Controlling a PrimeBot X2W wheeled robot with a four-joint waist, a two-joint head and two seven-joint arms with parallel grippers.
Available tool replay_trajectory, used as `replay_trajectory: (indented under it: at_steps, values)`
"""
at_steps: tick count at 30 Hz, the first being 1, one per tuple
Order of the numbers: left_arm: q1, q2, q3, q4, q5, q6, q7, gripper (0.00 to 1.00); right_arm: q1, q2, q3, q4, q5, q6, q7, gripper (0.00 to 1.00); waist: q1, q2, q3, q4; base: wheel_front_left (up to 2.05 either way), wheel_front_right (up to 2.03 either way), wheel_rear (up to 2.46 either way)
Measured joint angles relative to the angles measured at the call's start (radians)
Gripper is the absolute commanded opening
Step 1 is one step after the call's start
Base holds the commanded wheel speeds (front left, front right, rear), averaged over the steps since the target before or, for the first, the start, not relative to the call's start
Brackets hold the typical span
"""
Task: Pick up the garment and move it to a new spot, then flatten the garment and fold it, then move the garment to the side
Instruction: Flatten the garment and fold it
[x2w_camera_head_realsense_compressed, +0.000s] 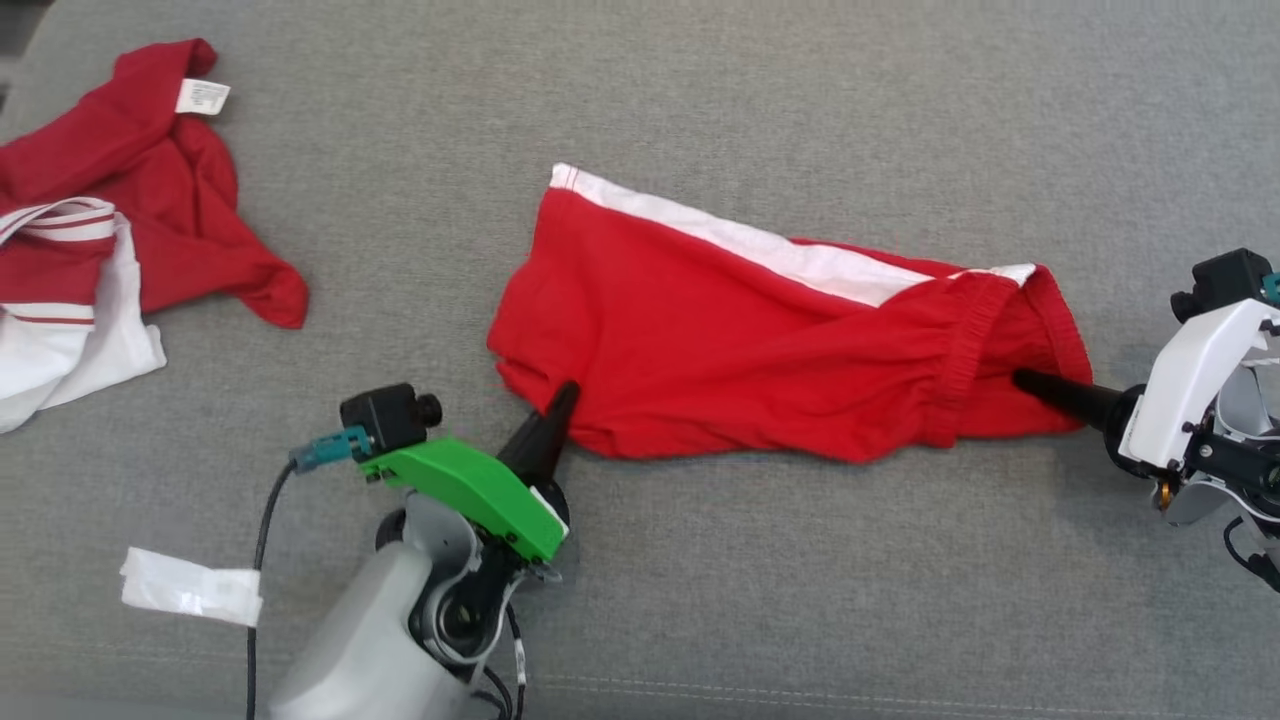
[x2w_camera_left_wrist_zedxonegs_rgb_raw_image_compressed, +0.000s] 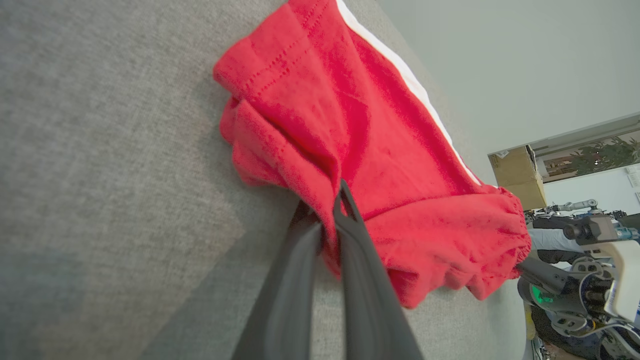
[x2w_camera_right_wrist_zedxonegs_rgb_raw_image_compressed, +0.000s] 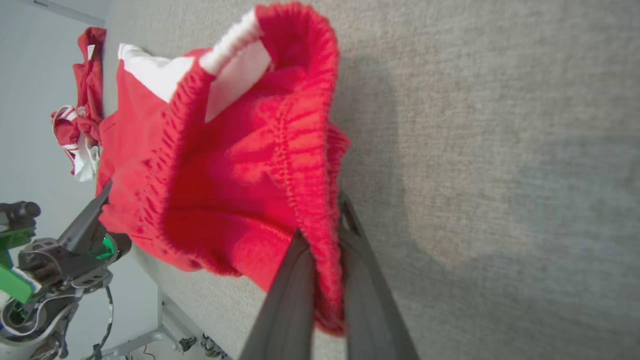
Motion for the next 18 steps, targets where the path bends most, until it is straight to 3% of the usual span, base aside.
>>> replay_trajectory:
  at_steps: [4, 9, 10, 11, 12, 14, 16, 18]
  values:
    - [0.057, 0.016, -0.085, -0.045, -0.049, 0.002, -0.033, 0.0, 0.026, -0.016, -0.004, -0.016, 0.011, 0.0, 0.024, 0.0, 0.0, 0.0, -0.025, 0.037, 0.0, 0.0, 0.0]
    - [0.089, 0.021, -0.136, -0.074, -0.046, 0.037, -0.086, 0.0, 0.033, -0.016, 0.018, -0.06, 0.021, 0.0, 0.045, 0.0, 0.0, 0.0, -0.062, 0.064, 0.0, 0.0, 0.0]
    - [0.089, 0.024, -0.145, -0.08, -0.045, 0.042, -0.096, 0.0, 0.033, -0.013, 0.026, -0.072, 0.021, 0.0, 0.05, 0.12, 0.0, 0.0, -0.069, 0.066, 0.0, 0.0, 0.0]
    - [0.089, 0.026, -0.152, -0.083, -0.045, 0.046, -0.103, 0.0, 0.033, -0.012, 0.034, -0.083, 0.015, 0.0, 0.052, 0.31, 0.0, 0.0, -0.074, 0.066, 0.0, 0.0, 0.0]
    - [0.089, 0.027, -0.158, -0.088, -0.045, 0.051, -0.109, 0.07, 0.033, -0.012, 0.04, -0.093, 0.012, 0.0, 0.052, 0.68, 0.0, 0.0, -0.079, 0.065, 0.0, 0.0, 0.0]
    - [0.09, 0.029, -0.163, -0.095, -0.04, 0.07, -0.129, 0.19, 0.033, -0.012, 0.051, -0.11, 0.004, 0.0, 0.053, 1.0, 0.0, 0.0, -0.084, 0.057, 0.0, 0.0, 0.0]
    - [0.09, 0.032, -0.174, -0.1, -0.037, 0.084, -0.14, 0.32, 0.034, -0.013, 0.058, -0.121, -0.013, 0.0, 0.053, 1.0, 0.0, 0.0, -0.087, 0.045, 0.0, 0.0, 0.0]
    - [0.09, 0.032, -0.178, -0.105, -0.035, 0.101, -0.158, 0.61, 0.037, -0.018, 0.061, -0.134, -0.027, 0.0, 0.051, 1.0, 0.0, 0.0, -0.089, 0.031, 0.0, 0.0, 0.0]
